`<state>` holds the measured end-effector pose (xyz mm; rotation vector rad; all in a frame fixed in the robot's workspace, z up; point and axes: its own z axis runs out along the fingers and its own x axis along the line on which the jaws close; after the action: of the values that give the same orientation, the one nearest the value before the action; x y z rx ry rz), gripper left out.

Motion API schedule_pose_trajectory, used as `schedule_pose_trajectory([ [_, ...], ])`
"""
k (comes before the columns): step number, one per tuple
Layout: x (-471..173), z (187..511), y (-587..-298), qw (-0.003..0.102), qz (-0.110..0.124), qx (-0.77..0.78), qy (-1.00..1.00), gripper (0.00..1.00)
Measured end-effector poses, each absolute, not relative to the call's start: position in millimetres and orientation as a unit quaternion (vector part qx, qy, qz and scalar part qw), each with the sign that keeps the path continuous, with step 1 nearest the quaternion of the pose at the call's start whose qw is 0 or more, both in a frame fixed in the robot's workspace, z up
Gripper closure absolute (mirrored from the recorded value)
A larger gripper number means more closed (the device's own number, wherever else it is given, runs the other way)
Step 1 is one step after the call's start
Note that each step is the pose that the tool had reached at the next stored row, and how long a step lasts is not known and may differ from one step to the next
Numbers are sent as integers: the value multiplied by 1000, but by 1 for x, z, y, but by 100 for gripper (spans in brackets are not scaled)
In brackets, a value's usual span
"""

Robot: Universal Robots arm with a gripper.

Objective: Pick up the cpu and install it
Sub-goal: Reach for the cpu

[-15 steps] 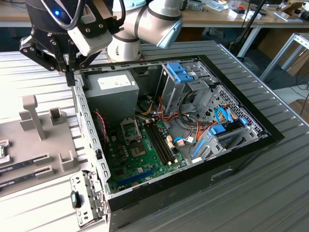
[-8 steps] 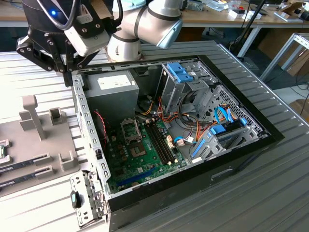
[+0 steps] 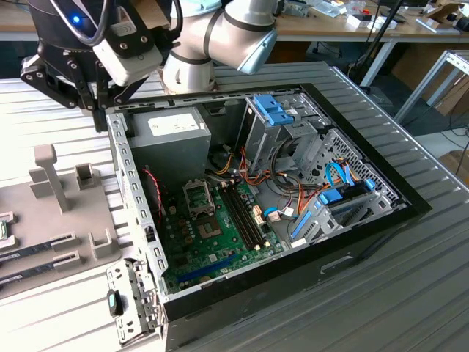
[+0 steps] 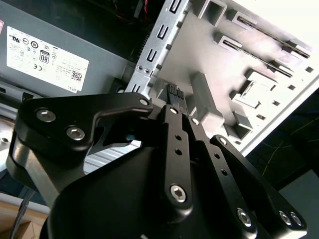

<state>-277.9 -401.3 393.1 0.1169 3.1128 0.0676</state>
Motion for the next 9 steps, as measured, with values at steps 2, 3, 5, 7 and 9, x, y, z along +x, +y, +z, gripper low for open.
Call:
schedule_pose_trajectory([
  [2, -278, 393, -401, 13, 22, 37, 999, 89],
  [3, -279, 393, -401, 13, 22, 37, 999, 89],
  [5, -279, 393, -401, 13, 22, 38, 999, 89],
  [7, -280, 393, -401, 13, 22, 38, 999, 89],
  [9, -280, 393, -401, 13, 22, 38, 999, 89],
])
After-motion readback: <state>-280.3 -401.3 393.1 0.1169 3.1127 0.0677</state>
